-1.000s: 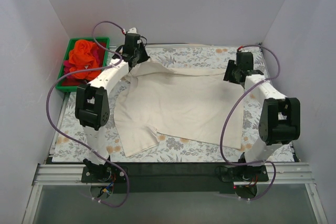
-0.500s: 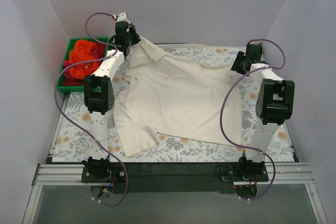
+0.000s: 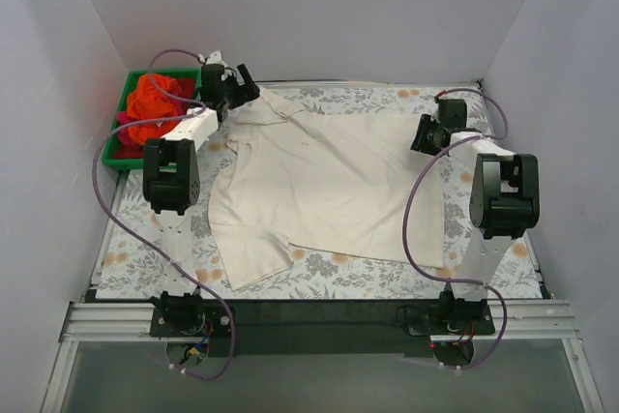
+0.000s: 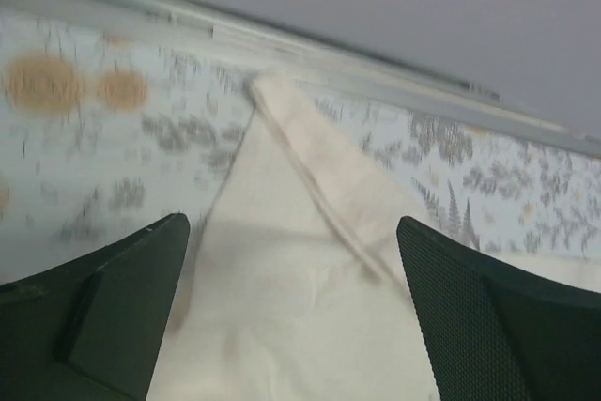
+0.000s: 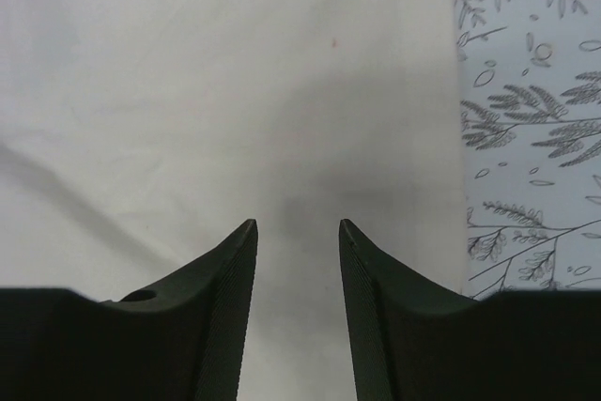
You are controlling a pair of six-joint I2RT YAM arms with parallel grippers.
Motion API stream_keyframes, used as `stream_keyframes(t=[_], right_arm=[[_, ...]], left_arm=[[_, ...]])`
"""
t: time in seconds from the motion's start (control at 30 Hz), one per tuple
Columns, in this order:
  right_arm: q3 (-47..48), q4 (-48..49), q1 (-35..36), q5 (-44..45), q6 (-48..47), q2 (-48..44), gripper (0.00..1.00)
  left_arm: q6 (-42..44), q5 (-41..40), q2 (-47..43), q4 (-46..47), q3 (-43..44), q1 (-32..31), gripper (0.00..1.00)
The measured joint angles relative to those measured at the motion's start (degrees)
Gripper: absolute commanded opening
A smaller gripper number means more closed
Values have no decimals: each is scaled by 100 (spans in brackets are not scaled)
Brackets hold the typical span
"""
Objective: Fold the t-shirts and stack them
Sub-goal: Flatten the tshirt out
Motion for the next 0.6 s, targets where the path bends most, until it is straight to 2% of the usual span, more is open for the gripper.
stream_keyframes(t=[0.07, 0.1, 0.17, 0.33, 0.47, 0.6], right_arm=[[-181, -72, 157, 20, 2, -133, 37], [-264, -105, 232, 28, -2, -203, 37], [-503, -155, 433, 39, 11, -407, 37], [-944, -243, 678, 184, 109, -815, 37], [-1196, -295, 555, 367, 208, -931, 37], [-1504, -330, 407, 463, 367, -940, 38]], left_arm=[[-13, -24, -658, -420, -874, -39, 79], [-22, -52, -1027, -608, -1307, -66, 71], [-61, -144, -1829, -944, -2127, -136, 66], [-177, -452, -3445, -1392, -3622, -522, 62], [-435, -562, -3718, -1674, -4424, -839, 56], [-754, -769, -3729, -2133, -5335, -811, 54]])
